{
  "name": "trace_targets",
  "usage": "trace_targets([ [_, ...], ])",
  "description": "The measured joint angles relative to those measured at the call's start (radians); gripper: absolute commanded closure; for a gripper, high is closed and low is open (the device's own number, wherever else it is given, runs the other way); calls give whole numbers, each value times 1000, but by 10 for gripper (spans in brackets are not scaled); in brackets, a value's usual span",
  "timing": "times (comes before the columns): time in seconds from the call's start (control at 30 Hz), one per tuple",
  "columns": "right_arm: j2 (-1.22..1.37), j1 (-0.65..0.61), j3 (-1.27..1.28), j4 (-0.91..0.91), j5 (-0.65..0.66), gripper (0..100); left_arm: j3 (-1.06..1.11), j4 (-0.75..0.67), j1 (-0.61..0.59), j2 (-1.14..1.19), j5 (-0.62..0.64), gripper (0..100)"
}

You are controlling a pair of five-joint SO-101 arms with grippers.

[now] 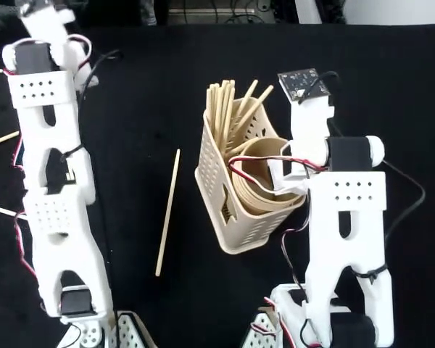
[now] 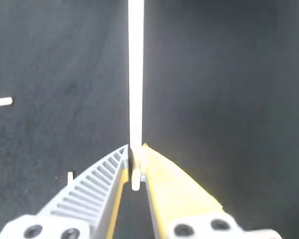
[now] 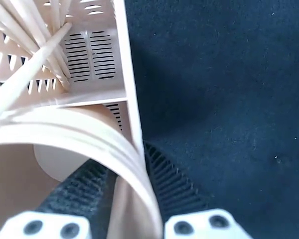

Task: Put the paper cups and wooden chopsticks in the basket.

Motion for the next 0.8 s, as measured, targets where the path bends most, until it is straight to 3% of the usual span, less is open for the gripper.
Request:
trace_targets([
  [0.23,0,0,0,-3,17,988,520,-9,81,-517,-18,972],
  [0.4,0,0,0,-3,17,988,964,-216,107,-1003,-20,972],
  [0.57,0,0,3,-3,17,988,1488,-621,212,-1479,-20,971],
  [0.8,0,0,31,-25,17,988,2231,-1450,391,-1933,-20,971],
])
